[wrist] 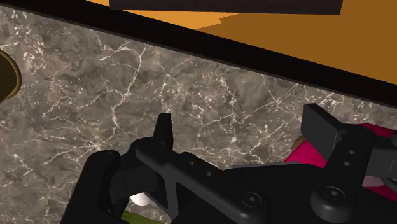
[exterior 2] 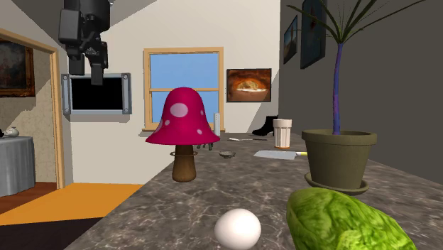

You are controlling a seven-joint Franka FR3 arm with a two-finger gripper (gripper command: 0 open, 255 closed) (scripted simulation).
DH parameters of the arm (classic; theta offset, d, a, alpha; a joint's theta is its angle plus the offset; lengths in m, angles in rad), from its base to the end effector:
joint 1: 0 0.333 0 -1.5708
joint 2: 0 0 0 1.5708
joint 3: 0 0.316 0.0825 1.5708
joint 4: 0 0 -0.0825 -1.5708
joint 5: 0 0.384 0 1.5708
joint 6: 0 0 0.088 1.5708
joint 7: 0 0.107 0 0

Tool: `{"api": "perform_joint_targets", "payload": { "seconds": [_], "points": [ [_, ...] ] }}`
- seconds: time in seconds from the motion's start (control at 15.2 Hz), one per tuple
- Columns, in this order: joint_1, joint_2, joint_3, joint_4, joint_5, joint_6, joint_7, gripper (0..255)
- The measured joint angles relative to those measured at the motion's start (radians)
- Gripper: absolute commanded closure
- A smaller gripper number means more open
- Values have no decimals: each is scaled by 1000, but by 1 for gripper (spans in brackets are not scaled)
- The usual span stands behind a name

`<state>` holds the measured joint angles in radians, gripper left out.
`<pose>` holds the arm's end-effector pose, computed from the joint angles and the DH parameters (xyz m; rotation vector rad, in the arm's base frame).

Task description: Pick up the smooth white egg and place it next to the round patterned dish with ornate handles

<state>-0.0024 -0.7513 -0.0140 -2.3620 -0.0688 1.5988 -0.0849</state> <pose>0.3182 -0.0136 0.5795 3.0808 0.1151 -0.0228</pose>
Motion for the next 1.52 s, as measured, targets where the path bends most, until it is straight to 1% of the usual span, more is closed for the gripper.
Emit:
{"api": "perform_joint_targets", "payload": {
  "seconds": [0.07,0.2,0.46,0.73,0.79,1.19,1.52],
  "points": [
    [0,0,0,0,0,0,0,0],
    [-3,29,-6,-6,-10,36,-7,0],
    [-13,129,-25,-18,-41,152,-28,0],
    [-22,261,-41,1,-70,271,-43,0],
    [-27,303,-51,9,-79,307,-53,0],
    [-39,516,-68,86,-114,454,-66,0],
    [-54,700,-87,189,-137,546,-88,0]
  ]
}}
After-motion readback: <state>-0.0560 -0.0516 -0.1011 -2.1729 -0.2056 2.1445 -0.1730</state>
